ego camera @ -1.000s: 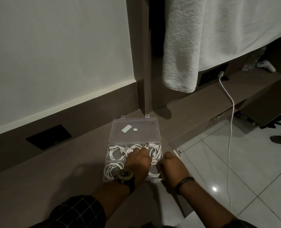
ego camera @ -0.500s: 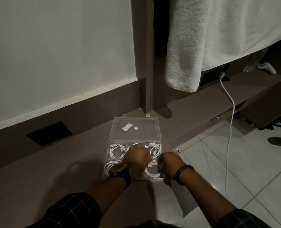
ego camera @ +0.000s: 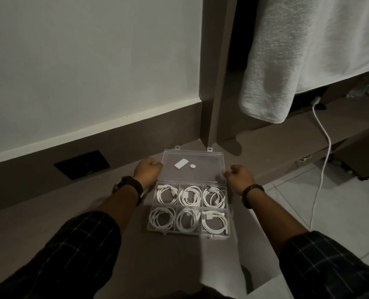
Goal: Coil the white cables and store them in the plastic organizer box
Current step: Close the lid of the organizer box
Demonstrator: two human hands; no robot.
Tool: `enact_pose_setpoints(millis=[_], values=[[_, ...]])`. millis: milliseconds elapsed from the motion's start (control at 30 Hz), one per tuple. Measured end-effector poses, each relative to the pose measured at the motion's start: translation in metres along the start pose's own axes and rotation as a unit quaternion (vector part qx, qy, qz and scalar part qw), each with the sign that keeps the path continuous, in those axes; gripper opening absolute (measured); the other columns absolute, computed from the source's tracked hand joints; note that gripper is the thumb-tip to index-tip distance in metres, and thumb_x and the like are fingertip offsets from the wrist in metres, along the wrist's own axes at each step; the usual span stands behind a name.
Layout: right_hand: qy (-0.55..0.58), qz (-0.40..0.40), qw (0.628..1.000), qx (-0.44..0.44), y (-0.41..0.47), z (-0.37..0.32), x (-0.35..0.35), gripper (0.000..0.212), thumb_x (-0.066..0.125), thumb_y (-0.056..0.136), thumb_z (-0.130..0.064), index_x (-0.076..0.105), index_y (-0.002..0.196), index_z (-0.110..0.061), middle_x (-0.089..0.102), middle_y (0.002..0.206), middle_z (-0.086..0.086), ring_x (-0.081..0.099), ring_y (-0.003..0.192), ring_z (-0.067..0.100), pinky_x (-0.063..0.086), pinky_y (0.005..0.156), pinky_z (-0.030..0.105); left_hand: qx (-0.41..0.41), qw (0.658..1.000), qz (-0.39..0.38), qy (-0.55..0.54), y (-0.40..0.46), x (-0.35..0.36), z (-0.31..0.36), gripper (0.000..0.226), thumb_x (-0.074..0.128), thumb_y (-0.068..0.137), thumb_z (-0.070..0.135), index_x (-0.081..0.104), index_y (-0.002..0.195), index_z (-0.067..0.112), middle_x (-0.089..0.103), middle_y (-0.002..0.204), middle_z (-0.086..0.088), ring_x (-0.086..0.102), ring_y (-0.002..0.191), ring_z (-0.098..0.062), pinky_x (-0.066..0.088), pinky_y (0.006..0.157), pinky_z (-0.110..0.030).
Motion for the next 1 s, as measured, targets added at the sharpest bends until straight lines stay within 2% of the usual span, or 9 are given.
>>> enact_pose_setpoints(millis=[167, 267, 433, 500, 600, 767, 867, 933, 1000], values=[[0.065, -0.012, 0.997, 0.044, 0.023, -0.001, 0.014, 0.02, 0.059, 0.088, -0.029, 0.058, 0.097, -0.011, 0.054, 0.098, 0.012, 0.051, 0.092, 0.023, 0.04, 0.084, 0.032, -0.058, 0.988, -0.039, -0.137, 0.013, 0.009, 0.004, 0.037, 0.053, 0.093, 0.032, 0.065, 0.107, -0.001, 0.069, 0.08, -0.017, 0.059, 0.057, -0.023, 0.043, 0.053, -0.023], [0.124, 0.029, 0.991, 0.037, 0.025, -0.001, 0.014, 0.032, 0.057, 0.089, -0.03, 0.062, 0.087, 0.002, 0.057, 0.082, 0.014, 0.053, 0.078, 0.025, 0.044, 0.072, 0.032, -0.084, 0.974, -0.051, -0.204, 0.015, 0.008, 0.003, 0.034, 0.05, 0.093, 0.046, 0.061, 0.106, 0.016, 0.067, 0.064, -0.003, 0.065, 0.053, -0.013, 0.042, 0.04, -0.016], [0.233, 0.062, 0.97, 0.026, 0.003, -0.016, 0.004, 0.052, 0.041, 0.09, -0.055, 0.07, 0.073, -0.016, 0.07, 0.081, 0.007, 0.064, 0.079, 0.027, 0.051, 0.075, 0.039, -0.08, 0.963, -0.087, -0.241, 0.01, -0.008, -0.002, 0.1, 0.032, 0.073, 0.085, 0.033, 0.145, 0.016, 0.054, 0.136, -0.012, 0.057, 0.112, -0.028, 0.043, 0.095, -0.04], [0.253, 0.044, 0.966, -0.001, -0.011, -0.025, -0.001, 0.061, 0.031, 0.087, -0.067, 0.073, 0.07, -0.025, 0.073, 0.085, 0.003, 0.068, 0.084, 0.022, 0.053, 0.077, 0.037, -0.035, 0.961, -0.096, -0.256, -0.002, -0.017, 0.001, 0.112, 0.026, 0.064, 0.093, 0.04, 0.141, 0.014, 0.055, 0.137, -0.011, 0.055, 0.118, -0.026, 0.037, 0.106, -0.043], [0.237, 0.01, 0.97, -0.061, -0.039, -0.029, -0.011, 0.072, 0.023, 0.076, -0.081, 0.073, 0.079, -0.03, 0.072, 0.095, -0.001, 0.066, 0.092, 0.014, 0.049, 0.084, 0.034, 0.044, 0.966, -0.103, -0.235, -0.032, -0.032, 0.003, 0.101, 0.025, 0.063, 0.095, 0.06, 0.122, 0.02, 0.072, 0.108, 0.004, 0.066, 0.098, -0.007, 0.043, 0.093, -0.03], [0.065, -0.012, 0.976, -0.208, -0.09, 0.002, -0.007, 0.057, 0.026, 0.088, -0.063, 0.067, 0.103, -0.026, 0.066, 0.107, -0.002, 0.06, 0.097, 0.006, 0.041, 0.08, 0.019, 0.095, 0.987, -0.094, -0.085, -0.087, -0.027, -0.021, 0.067, 0.038, 0.081, 0.071, 0.071, 0.105, 0.018, 0.068, 0.106, 0.009, 0.062, 0.1, -0.005, 0.044, 0.087, -0.026], [-0.058, -0.046, 0.966, -0.249, -0.114, 0.032, 0.013, 0.044, 0.036, 0.093, -0.051, 0.061, 0.116, -0.023, 0.058, 0.129, 0.007, 0.053, 0.119, 0.019, 0.046, 0.098, 0.034, 0.13, 0.986, -0.1, -0.009, -0.113, -0.013, -0.045, 0.027, 0.054, 0.095, 0.035, 0.069, 0.078, 0.02, 0.067, 0.087, -0.002, 0.062, 0.087, -0.019, 0.049, 0.083, -0.038], [-0.192, -0.086, 0.935, -0.287, -0.122, 0.051, 0.028, 0.04, 0.04, 0.094, -0.045, 0.058, 0.121, -0.022, 0.043, 0.145, 0.008, 0.035, 0.137, 0.02, 0.028, 0.115, 0.037, 0.217, 0.947, -0.116, 0.205, -0.119, -0.005, -0.061, 0.025, 0.049, 0.099, 0.026, 0.069, 0.091, 0.013, 0.065, 0.107, -0.013, 0.056, 0.113, -0.028, 0.036, 0.104, -0.042], [-0.285, -0.086, 0.9, -0.318, -0.125, 0.064, 0.036, 0.047, 0.043, 0.093, -0.047, 0.05, 0.13, -0.019, 0.03, 0.153, 0.009, 0.02, 0.144, 0.021, 0.013, 0.116, 0.028, 0.291, 0.865, -0.114, 0.392, -0.123, 0.001, -0.077, 0.04, 0.046, 0.099, 0.028, 0.056, 0.126, 0.0, 0.044, 0.144, -0.023, 0.033, 0.138, -0.033, 0.02, 0.116, -0.042]])
Point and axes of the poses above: each hand's wrist, its own y-axis towards the middle knuckle, its own x-axis out of the palm, z = x × y, the point moved 2 cm from there along y, towards the middle knuckle
